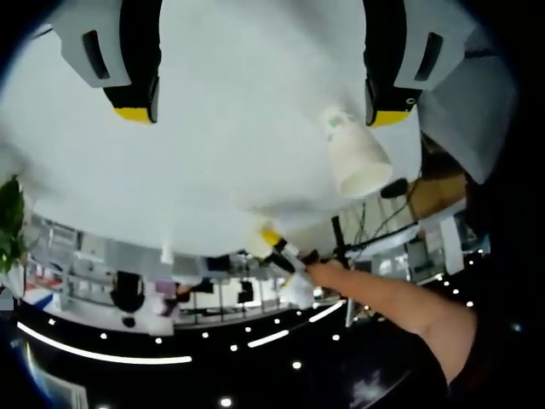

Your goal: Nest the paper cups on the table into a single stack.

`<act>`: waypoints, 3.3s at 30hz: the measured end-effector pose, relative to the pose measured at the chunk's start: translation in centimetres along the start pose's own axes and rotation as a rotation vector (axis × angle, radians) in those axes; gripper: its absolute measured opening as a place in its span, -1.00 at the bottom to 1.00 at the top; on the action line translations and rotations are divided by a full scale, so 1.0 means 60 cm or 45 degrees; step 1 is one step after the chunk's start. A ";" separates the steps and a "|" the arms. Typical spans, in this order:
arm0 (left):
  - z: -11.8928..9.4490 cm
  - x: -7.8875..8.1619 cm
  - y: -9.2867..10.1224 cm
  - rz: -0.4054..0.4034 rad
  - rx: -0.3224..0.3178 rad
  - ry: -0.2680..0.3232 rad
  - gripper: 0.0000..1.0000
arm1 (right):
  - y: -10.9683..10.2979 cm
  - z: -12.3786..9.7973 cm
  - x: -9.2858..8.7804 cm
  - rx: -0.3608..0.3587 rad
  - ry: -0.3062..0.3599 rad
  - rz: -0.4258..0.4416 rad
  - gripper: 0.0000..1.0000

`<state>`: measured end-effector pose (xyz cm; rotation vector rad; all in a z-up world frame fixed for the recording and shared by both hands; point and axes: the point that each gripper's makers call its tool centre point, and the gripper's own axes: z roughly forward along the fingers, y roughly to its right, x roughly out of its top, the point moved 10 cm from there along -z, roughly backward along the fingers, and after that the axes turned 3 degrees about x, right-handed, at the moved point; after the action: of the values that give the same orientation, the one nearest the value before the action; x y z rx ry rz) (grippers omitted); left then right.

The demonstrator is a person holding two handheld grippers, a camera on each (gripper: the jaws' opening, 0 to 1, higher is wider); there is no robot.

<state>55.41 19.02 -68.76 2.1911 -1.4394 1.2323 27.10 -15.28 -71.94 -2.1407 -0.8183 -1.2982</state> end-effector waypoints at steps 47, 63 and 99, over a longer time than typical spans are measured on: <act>-0.072 0.077 -0.002 -0.427 0.120 0.458 -0.21 | 0.028 -0.009 0.042 -0.038 0.069 -0.041 1.00; -0.085 0.090 0.026 -0.396 0.080 0.483 -0.23 | 0.027 -0.012 0.052 -0.038 0.079 -0.058 1.00; -0.115 0.115 0.130 -0.365 0.026 0.554 -0.24 | 0.001 -0.037 0.047 -0.043 0.096 -0.075 1.00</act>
<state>46.40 14.99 -61.15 1.8955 -0.9118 1.4964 26.84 -16.18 -68.47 -2.0940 -0.8400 -1.4236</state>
